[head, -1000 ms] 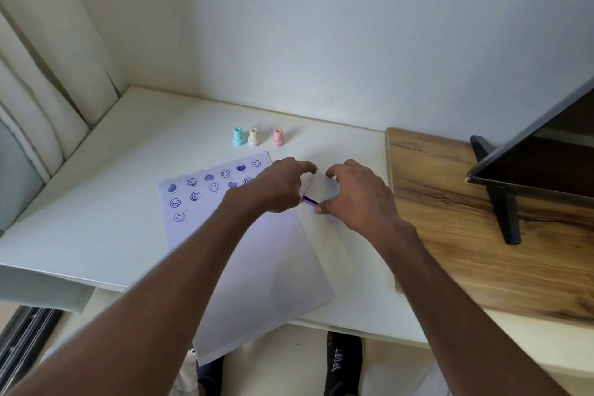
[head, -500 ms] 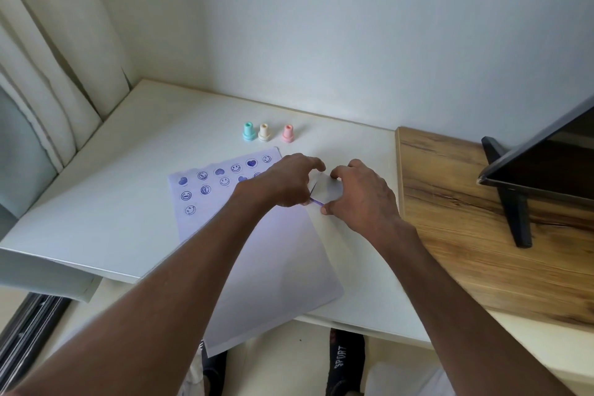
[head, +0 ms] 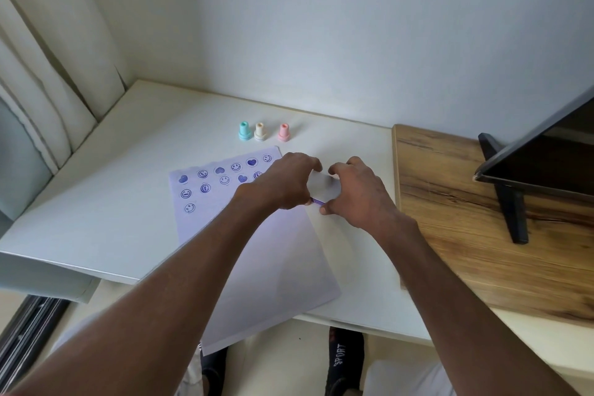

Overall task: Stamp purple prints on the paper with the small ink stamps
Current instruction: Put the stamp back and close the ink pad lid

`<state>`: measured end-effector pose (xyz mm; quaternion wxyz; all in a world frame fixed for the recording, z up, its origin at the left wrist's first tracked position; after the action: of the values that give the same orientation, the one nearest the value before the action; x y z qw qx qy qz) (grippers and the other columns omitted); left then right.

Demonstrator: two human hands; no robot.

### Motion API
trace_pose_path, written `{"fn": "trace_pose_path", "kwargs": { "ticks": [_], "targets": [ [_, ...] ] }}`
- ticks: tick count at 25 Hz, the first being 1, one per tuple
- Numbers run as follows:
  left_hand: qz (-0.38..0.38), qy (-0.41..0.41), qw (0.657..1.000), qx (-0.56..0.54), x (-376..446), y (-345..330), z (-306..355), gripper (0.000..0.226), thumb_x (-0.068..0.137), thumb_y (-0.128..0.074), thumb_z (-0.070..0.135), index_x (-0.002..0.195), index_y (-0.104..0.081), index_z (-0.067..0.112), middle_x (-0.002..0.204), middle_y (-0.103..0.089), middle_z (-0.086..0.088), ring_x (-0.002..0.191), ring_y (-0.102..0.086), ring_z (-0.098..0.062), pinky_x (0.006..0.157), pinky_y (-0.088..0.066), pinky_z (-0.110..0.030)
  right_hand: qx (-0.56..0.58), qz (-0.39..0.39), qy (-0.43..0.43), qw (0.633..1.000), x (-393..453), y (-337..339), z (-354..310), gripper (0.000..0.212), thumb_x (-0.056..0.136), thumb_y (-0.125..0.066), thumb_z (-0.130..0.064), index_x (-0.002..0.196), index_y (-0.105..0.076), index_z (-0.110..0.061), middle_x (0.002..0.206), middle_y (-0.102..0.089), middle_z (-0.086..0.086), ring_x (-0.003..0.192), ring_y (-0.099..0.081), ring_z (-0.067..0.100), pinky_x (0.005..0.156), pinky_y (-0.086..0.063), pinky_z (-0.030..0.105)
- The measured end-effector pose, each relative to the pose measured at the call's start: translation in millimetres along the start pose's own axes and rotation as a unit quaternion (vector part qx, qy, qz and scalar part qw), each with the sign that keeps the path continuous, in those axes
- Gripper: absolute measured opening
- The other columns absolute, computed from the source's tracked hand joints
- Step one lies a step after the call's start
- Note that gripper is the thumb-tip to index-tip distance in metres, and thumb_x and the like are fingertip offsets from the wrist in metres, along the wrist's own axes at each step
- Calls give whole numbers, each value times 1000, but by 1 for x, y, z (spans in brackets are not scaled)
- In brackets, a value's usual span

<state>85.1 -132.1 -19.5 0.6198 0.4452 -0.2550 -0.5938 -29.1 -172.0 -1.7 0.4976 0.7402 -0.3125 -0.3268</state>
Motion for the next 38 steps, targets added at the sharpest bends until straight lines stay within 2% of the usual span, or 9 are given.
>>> {"fn": "trace_pose_path", "kwargs": {
  "ticks": [4, 8, 12, 15, 21, 28, 32, 34, 38],
  "targets": [
    [23, 1, 1000, -6, -2, 5, 0, 62, 76, -83, 20, 135, -62, 15, 114, -66, -7, 104, -58, -25, 77, -42, -30, -2, -6, -45, 999, 3, 10, 25, 73, 70, -94, -33, 134, -63, -20, 126, -56, 8, 111, -60, 30, 80, -46, 32],
    [55, -8, 998, 18, -4, 9, 8, 43, 77, -77, 15, 117, -68, 6, 95, -69, -9, 91, -63, -29, 77, -55, -43, -6, 14, -48, 999, 6, 14, 27, 68, 71, -93, -31, 132, -64, -20, 123, -59, 8, 111, -61, 31, 78, -41, 31],
    [63, -12, 996, 68, -4, 5, 13, 28, 80, -70, 12, 107, -65, 7, 94, -58, -11, 88, -61, -32, 66, -44, -36, -11, 29, -46, 998, 6, 13, 26, 61, 72, -90, -27, 127, -64, -18, 119, -56, 6, 106, -61, 28, 76, -46, 32],
    [51, -12, 995, 85, -2, -1, 14, 30, 84, -70, 12, 113, -63, 7, 101, -54, -12, 90, -61, -34, 67, -45, -37, -9, 29, -47, 998, 7, 11, 27, 56, 73, -86, -24, 124, -63, -18, 117, -54, 4, 102, -60, 27, 75, -45, 32],
    [43, -2, 998, 50, 1, 1, 9, 52, 84, -81, 24, 127, -59, 4, 110, -61, -16, 102, -61, -36, 85, -52, -47, -13, 21, -58, 998, 10, 10, 31, 54, 75, -85, -22, 124, -63, -18, 119, -57, 5, 106, -62, 30, 76, -40, 32],
    [59, 12, 998, 10, 1, 4, 6, 46, 77, -85, 17, 113, -60, 4, 99, -68, -13, 92, -64, -36, 76, -55, -45, -7, 12, -76, 997, 8, 11, 33, 66, 67, -96, -29, 121, -61, -13, 117, -64, 7, 108, -62, 29, 77, -41, 31],
    [63, 11, 998, 3, 2, 5, 4, 40, 77, -85, 16, 110, -65, 6, 97, -69, -11, 90, -64, -34, 70, -50, -38, -12, -6, -49, 999, 8, 12, 31, 79, 68, -95, -30, 135, -57, -16, 127, -63, 8, 116, -61, 30, 81, -41, 32],
    [62, 11, 998, 1, 2, 5, 4, 42, 77, -85, 16, 112, -65, 6, 98, -69, -11, 91, -64, -34, 71, -50, -38, -15, -15, -35, 999, 9, 13, 30, 76, 69, -95, -28, 136, -60, -18, 130, -61, 6, 118, -60, 28, 83, -40, 32],
    [61, 12, 998, -8, 2, 4, 2, 59, 79, -84, 18, 131, -60, 9, 105, -69, -12, 99, -64, -33, 78, -52, -41, -20, -10, -37, 999, 9, 15, 30, 67, 69, -94, -25, 130, -65, -20, 126, -66, 3, 114, -61, 26, 81, -38, 30]
  ]
}}
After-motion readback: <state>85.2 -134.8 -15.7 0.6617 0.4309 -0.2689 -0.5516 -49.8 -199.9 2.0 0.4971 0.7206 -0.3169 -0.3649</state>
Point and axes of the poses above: each hand's wrist, its own x-axis towards the middle knuckle, its own y-axis out of the back of the hand, z = x × y, the point moved 9 cm from there along x, towards the middle knuckle
